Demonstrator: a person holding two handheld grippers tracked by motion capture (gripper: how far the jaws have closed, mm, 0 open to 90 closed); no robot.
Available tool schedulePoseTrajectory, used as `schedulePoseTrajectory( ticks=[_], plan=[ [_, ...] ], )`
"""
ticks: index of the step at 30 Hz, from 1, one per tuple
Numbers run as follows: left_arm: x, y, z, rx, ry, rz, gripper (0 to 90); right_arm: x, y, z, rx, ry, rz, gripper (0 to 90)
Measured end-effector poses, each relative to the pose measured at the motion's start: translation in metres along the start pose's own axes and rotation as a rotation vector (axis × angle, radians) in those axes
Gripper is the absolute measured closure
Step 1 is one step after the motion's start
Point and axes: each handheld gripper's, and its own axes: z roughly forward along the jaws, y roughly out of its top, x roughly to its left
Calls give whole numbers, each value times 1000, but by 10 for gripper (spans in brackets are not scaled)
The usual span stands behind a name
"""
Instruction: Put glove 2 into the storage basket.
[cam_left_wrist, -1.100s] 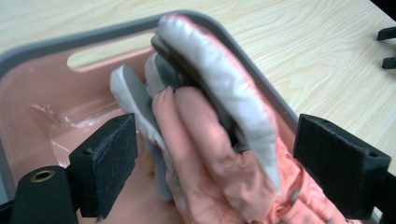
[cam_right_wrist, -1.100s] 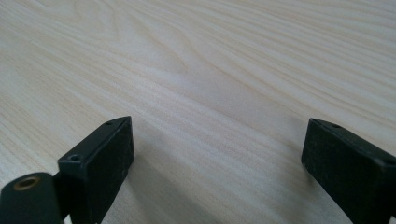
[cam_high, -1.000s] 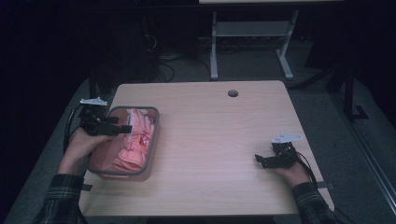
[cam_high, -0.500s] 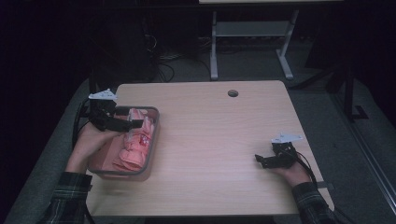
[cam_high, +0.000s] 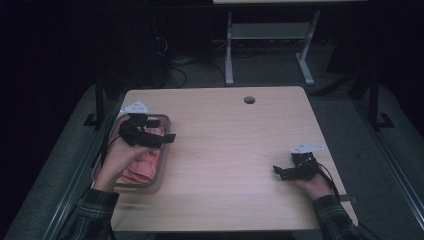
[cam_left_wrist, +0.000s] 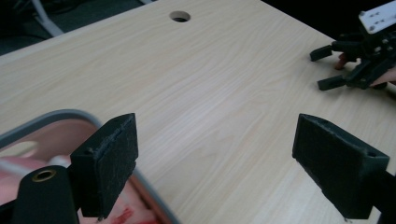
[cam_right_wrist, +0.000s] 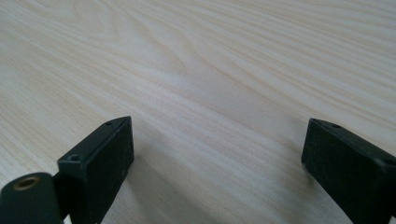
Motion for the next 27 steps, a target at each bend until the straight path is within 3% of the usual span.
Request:
schedulePoseTrajectory(
  ticks=[12,21,27],
  plan=[
    [-27,-5,33,4,-46,22,139,0,0,0,-1,-1,-1,86],
    [-49,-13,61,7,-64,59,139,0,0,0,-1,-1,-1,85],
    [-58,-18,75,21,-73,61,139,0,0,0,-1,-1,-2,83]
  ],
)
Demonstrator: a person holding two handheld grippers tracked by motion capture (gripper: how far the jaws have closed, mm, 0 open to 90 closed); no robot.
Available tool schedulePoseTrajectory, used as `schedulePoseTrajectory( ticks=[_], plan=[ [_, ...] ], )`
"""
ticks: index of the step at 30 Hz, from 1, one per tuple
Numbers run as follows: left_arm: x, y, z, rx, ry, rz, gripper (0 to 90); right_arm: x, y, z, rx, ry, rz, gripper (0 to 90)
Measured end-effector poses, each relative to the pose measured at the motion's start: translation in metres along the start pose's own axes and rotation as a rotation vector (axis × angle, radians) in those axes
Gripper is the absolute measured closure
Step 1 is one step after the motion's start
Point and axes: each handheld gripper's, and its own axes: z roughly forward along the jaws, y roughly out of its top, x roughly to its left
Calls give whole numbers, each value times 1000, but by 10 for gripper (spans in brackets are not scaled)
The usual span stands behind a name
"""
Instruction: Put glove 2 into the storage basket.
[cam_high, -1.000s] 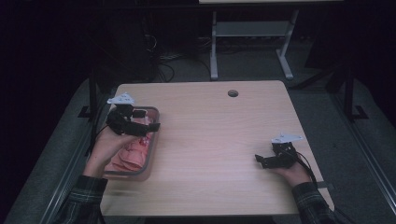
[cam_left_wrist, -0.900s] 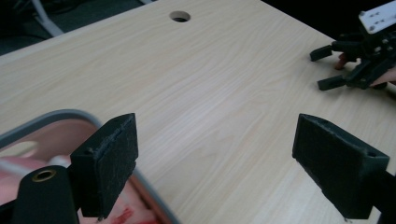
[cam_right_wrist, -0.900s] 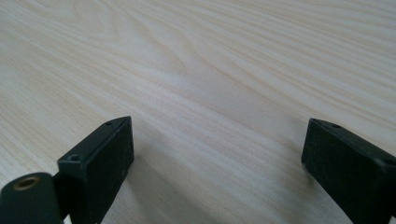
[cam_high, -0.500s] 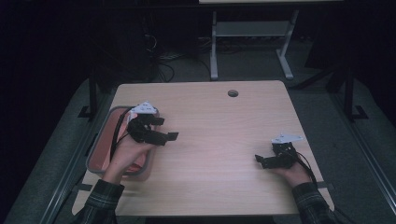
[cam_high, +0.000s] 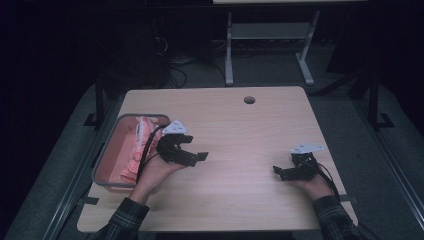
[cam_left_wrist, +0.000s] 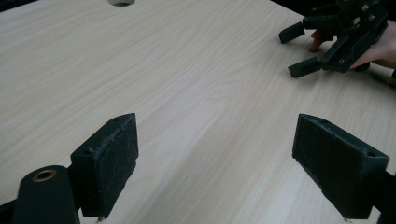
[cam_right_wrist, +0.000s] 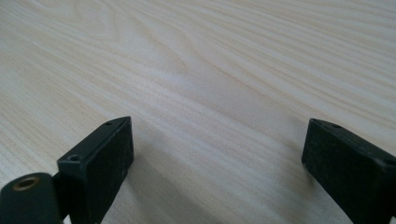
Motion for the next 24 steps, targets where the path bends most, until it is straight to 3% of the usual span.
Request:
schedulePoseTrajectory(
  ticks=[9,19,24],
  plan=[
    [-16,-11,25,30,-16,29,139,0,0,0,0,1,-2,83],
    [-30,-23,48,31,-24,57,139,0,0,0,0,2,-3,83],
    [-34,-30,59,62,-33,74,138,0,0,0,0,2,-3,83]
  ],
)
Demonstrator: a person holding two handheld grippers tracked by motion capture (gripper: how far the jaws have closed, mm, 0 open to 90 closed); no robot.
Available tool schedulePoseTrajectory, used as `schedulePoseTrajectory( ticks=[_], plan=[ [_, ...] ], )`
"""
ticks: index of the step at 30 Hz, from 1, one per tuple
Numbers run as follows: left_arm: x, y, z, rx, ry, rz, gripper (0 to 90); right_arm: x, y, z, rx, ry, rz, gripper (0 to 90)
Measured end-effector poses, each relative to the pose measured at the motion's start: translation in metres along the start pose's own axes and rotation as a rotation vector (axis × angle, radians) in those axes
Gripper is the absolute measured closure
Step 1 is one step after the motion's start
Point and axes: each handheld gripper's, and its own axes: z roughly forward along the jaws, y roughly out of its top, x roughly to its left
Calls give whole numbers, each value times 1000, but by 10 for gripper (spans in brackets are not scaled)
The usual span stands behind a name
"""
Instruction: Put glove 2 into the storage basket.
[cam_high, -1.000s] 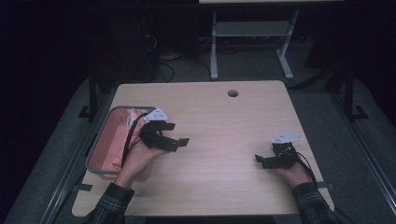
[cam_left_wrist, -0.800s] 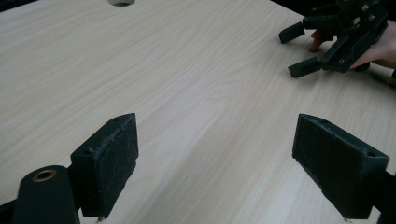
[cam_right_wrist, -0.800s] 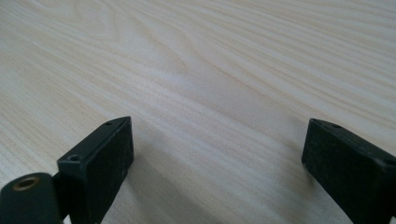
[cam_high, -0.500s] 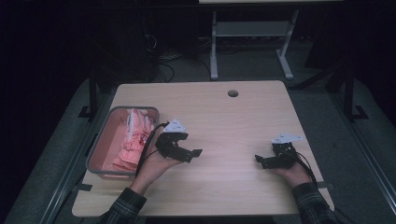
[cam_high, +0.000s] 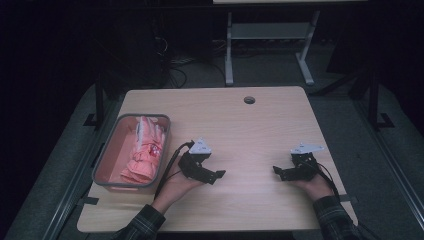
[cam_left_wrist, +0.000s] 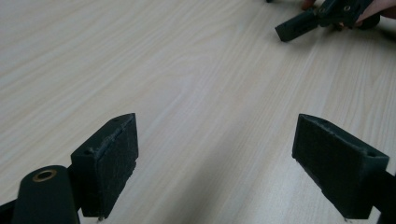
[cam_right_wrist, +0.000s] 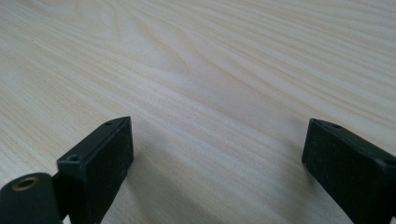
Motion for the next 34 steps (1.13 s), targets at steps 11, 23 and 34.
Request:
schedulePoseTrajectory(
  ticks=[11,23,34],
  plan=[
    [-10,-12,24,34,4,33,139,0,0,0,0,1,1,83],
    [-17,-26,45,101,42,86,129,1,0,-1,1,1,2,83],
    [-18,-30,46,62,24,105,126,1,0,-1,1,1,2,83]
  ],
)
